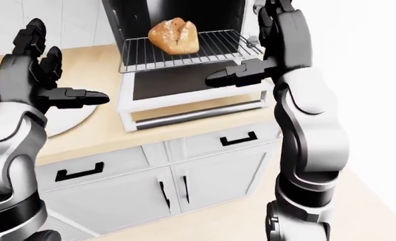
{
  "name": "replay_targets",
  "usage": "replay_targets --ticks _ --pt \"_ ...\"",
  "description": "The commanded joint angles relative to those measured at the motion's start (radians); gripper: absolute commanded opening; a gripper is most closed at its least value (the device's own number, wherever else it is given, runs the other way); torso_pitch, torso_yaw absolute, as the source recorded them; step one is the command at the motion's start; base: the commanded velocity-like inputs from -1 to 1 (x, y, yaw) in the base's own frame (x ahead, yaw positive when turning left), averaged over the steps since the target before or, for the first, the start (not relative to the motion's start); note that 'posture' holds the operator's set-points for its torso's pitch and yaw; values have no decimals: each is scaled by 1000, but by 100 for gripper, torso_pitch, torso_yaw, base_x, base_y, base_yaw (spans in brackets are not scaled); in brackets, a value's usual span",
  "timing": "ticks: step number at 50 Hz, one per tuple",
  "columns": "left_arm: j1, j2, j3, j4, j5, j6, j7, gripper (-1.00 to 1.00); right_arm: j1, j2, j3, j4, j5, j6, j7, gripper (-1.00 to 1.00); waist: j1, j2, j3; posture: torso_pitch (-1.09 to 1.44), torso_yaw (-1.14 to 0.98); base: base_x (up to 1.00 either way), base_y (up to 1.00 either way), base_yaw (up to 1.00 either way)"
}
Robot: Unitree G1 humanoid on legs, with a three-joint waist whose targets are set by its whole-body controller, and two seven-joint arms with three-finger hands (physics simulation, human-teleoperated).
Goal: Pick the scone from the rack and place it on the plate on the counter.
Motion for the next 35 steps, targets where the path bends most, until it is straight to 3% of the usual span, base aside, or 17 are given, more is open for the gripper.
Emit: replay_targets --ticks 1,6,7,8,9,10,13,16,17,18,19,21,22,31,32,35 --pt "-32 25 38 -50 17 -40 11 100 -44 -2 3 -36 3 -39 5 100 16 -15 -40 0 0 0 0 59" --pt "-36 21 34 -41 23 -45 10 100 -39 -1 -4 -41 12 -40 3 100 4 35 -30 0 0 0 0 59" --pt "-35 21 32 -41 25 -46 8 100 -35 -4 -3 -38 10 -45 3 100 1 61 -35 0 0 0 0 59" --pt "-36 21 34 -43 25 -44 8 100 -35 -3 -3 -38 10 -44 1 100 3 102 -50 0 0 0 0 59" --pt "-37 22 35 -46 25 -42 6 100 -34 -3 -2 -41 12 -43 1 100 12 62 -39 0 0 0 0 59" --pt "-36 22 35 -48 25 -39 5 100 -31 -3 -3 -42 12 -44 0 100 8 76 -44 0 0 0 0 59" --pt "-49 25 34 -46 26 -32 4 100 -26 0 1 -34 9 -49 -7 100 19 43 -50 0 0 0 0 59" --pt "-53 23 29 -36 29 -39 3 100 -30 2 8 -26 2 -48 -9 100 16 13 -35 0 0 0 0 59" --pt "-55 21 26 -33 30 -42 2 100 -30 1 9 -20 -4 -48 -10 100 2 -1 -16 0 0 0 0 0" --pt "-58 21 25 -27 33 -46 2 100 -31 2 6 -16 -9 -50 -13 100 18 -4 -7 0 0 0 0 0" --pt "-59 19 24 -24 34 -47 2 100 -31 12 -1 -18 0 -49 -18 100 22 -17 -7 0 0 0 0 0" --pt "-57 17 23 -21 37 -52 1 100 -27 10 0 -22 0 -51 -21 100 31 -68 -20 0 0 0 0 0" --pt "-56 17 24 -21 37 -52 0 100 -28 9 -1 -25 1 -50 -23 100 26 -25 -8 0 0 0 0 0" --pt "-41 19 32 -36 38 -51 -6 100 -31 -1 0 -32 -1 -52 -20 100 -1 8 -27 0 0 0 0 0" --pt "-42 19 31 -36 38 -51 -6 100 -35 -2 -2 -35 1 -51 -20 100 -1 11 -49 0 0 0 6 0" --pt "-45 19 28 -34 41 -52 -6 100 -38 -5 -5 -40 4 -49 -20 100 -6 5 -37 0 0 5 20 0"
